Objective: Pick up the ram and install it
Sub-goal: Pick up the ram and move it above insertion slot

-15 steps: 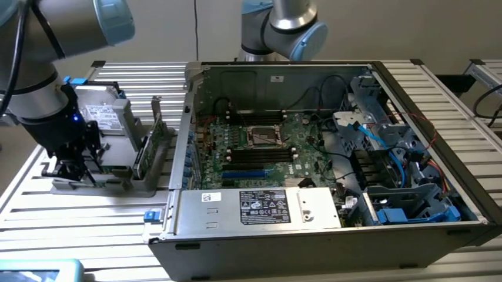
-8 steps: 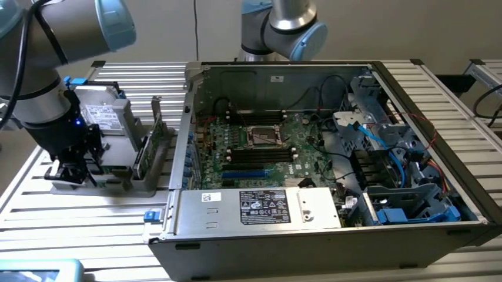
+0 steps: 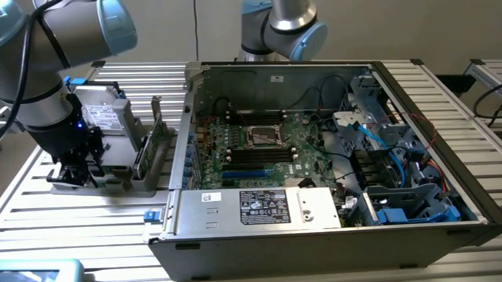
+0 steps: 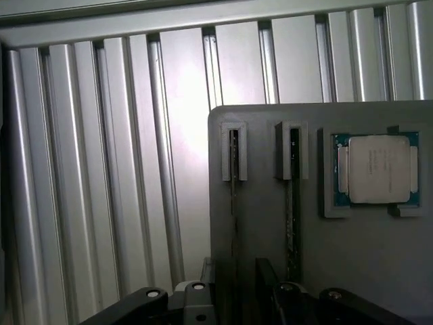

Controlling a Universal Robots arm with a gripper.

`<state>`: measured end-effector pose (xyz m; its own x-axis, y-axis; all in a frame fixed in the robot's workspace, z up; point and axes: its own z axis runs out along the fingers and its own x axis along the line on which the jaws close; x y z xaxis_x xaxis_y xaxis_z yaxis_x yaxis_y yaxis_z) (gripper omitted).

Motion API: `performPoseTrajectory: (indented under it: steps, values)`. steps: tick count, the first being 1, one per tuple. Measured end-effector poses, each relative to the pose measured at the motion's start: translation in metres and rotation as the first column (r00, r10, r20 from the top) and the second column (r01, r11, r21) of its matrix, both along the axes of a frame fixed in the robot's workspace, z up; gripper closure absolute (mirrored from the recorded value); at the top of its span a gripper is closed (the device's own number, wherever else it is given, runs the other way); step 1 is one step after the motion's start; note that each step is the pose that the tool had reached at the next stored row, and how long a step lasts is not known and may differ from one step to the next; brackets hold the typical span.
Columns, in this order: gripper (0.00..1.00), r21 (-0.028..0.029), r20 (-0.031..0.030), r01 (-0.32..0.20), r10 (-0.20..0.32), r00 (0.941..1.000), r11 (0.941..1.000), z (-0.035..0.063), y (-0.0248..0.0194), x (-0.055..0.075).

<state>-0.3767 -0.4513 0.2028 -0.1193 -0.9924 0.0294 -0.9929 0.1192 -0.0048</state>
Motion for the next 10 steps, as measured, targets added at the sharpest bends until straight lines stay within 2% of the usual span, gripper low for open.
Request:
performPoseTrajectory:
  steps: [1,2,3,5,8,10]
  values:
    - [0.64,0.0000,0.0000,0.000,0.000,1.0000,1.0000,-0.0006,0.0000,0.0000]
    - [0.72,0.0001,0.0001,0.000,0.000,1.0000,1.0000,-0.0013,0.0001,0.0000]
    - [0.72,0.0001,0.0001,0.000,0.000,1.0000,1.0000,-0.0021,0.0001,0.0000]
    - [0.84,-0.0003,-0.0003,0.000,0.000,1.0000,1.0000,-0.0027,0.0001,0.0000]
    - [0.88,0.0001,0.0002,0.000,0.000,1.0000,1.0000,-0.0022,0.0001,0.0000]
    - [0.88,0.0000,0.0001,0.000,0.000,1.0000,1.0000,0.0049,0.0001,0.0000]
